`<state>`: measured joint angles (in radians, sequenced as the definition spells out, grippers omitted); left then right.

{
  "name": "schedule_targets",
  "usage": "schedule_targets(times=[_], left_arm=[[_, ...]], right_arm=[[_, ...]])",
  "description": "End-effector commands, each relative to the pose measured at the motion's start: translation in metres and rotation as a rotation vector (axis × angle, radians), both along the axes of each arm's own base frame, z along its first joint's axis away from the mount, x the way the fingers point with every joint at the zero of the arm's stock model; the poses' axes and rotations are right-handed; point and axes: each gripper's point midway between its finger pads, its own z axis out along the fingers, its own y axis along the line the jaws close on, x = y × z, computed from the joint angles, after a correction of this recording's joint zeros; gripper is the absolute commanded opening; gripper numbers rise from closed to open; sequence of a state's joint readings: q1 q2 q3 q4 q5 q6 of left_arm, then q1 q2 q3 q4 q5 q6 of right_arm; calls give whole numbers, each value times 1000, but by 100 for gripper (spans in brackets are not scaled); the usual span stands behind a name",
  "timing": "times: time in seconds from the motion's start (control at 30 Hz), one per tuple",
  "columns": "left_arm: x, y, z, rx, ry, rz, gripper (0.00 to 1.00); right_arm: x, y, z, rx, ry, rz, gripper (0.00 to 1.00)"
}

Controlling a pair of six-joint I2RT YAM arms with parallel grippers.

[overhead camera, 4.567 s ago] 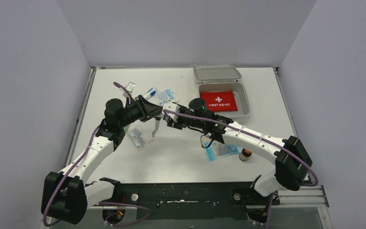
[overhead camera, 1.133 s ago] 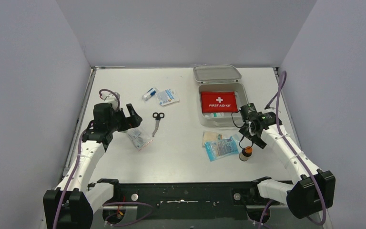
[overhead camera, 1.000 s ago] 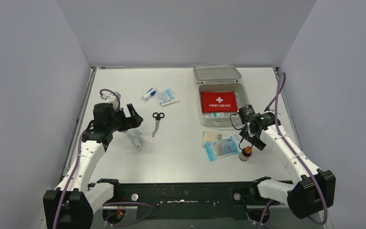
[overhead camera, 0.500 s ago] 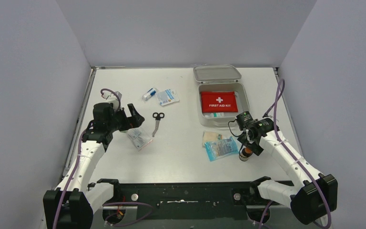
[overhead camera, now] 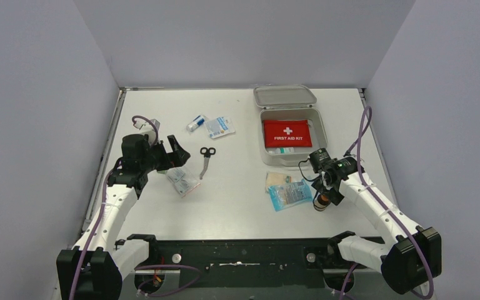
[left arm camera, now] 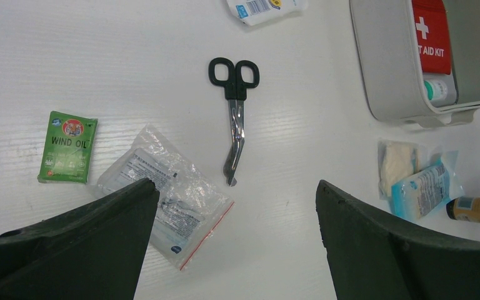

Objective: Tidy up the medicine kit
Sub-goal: Pick up the pill bottle at the center of the board.

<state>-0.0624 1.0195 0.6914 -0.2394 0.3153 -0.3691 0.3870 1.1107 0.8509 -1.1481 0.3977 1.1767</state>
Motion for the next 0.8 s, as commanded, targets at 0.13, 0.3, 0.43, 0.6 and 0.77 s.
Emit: schedule_targets(times=[0.13,0.3,0.43,0.6,0.77], left_arm=[[7,-2,20,-10,-83,-23,95],[6,-3,20,-13,-85,-27,95],[6,-5,19,-17,-83,-38,95],[5,-7,19,-18,-84,-46,95],[1,-12,19,-20,-85,-76,96]], right_arm=[[6,2,2,15,-54,-10,32],[9,2,7,14,-67,12,5],[12,2,20,8,-87,17,3],[22,0,47,-6,-136,28,2],[40,7,74,15,-204,63,1]])
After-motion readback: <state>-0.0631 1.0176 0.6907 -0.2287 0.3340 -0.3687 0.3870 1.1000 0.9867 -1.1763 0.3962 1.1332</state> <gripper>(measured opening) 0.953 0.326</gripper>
